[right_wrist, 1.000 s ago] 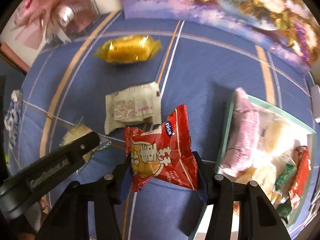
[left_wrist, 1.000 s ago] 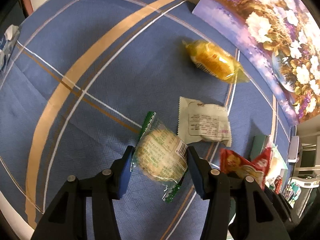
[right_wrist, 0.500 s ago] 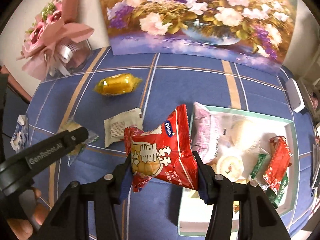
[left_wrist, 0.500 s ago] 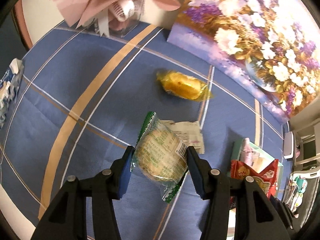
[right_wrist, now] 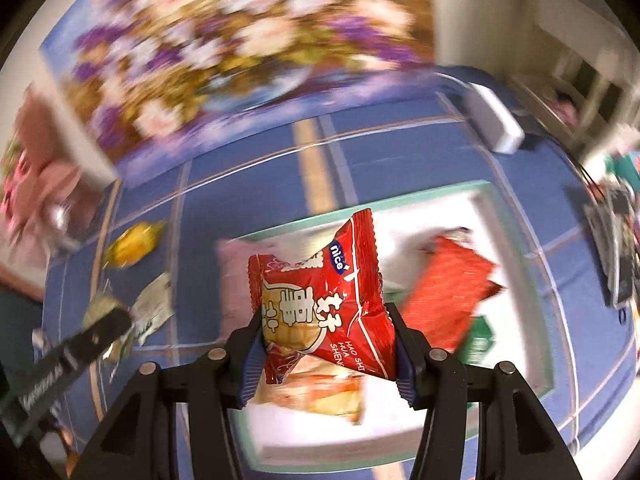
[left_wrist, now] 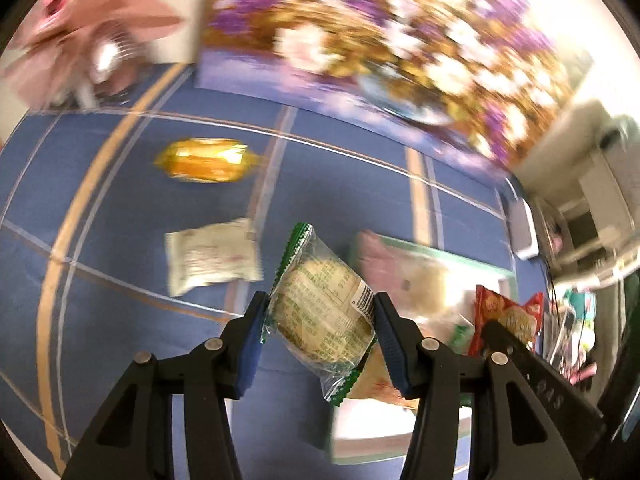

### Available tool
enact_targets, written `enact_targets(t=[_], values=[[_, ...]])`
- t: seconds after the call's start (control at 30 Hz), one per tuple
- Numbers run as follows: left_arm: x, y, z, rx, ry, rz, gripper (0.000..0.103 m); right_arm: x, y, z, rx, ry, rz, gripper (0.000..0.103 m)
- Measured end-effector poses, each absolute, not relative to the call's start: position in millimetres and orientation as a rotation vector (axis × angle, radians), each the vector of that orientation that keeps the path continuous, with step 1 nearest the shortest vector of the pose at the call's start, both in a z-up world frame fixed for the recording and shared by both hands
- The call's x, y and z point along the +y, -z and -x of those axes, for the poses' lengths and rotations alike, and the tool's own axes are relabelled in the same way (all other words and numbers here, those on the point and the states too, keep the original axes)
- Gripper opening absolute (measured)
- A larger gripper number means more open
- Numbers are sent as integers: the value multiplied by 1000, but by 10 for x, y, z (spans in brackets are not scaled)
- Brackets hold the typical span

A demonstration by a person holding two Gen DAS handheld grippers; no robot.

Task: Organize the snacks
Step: 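Carry the round cake and red pack over the white tray, then open both tools to drop the cake and red pack into the tray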

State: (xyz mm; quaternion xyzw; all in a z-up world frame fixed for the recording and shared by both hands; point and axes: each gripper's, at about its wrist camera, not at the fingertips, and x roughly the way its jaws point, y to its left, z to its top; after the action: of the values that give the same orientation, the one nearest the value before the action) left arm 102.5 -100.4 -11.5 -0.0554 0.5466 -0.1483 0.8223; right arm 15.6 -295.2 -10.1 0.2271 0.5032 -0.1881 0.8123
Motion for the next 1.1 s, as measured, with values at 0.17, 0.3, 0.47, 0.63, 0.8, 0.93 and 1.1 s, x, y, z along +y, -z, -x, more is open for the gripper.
enact_targets(t=[0.17,0.3,0.47,0.63,0.8,0.93,1.1], values=[[-1458,190,-902,1161,403,41,54,-3256,232,-84,1075,440,-544,57],[-1746,338,-830,1178,458,-11,54,-3327,291,-101,1070,435,-554,57],[-1876,507,-821,1206,475,-22,54,-3366,407,-91,1091,445,-554,57],[-1913,630,-870,1221,484,-19,54,-3426,530,-112,1106,444,-579,57],[-1934,733,-875,1243,483,-23,54,-3445,616,-111,1130,455,-587,57],[-1952,734,-864,1236,485,-38,54,-3452,615,-95,1136,462,-592,57],[-1951,717,-875,1243,490,-40,54,-3467,623,-107,1144,463,-609,59]])
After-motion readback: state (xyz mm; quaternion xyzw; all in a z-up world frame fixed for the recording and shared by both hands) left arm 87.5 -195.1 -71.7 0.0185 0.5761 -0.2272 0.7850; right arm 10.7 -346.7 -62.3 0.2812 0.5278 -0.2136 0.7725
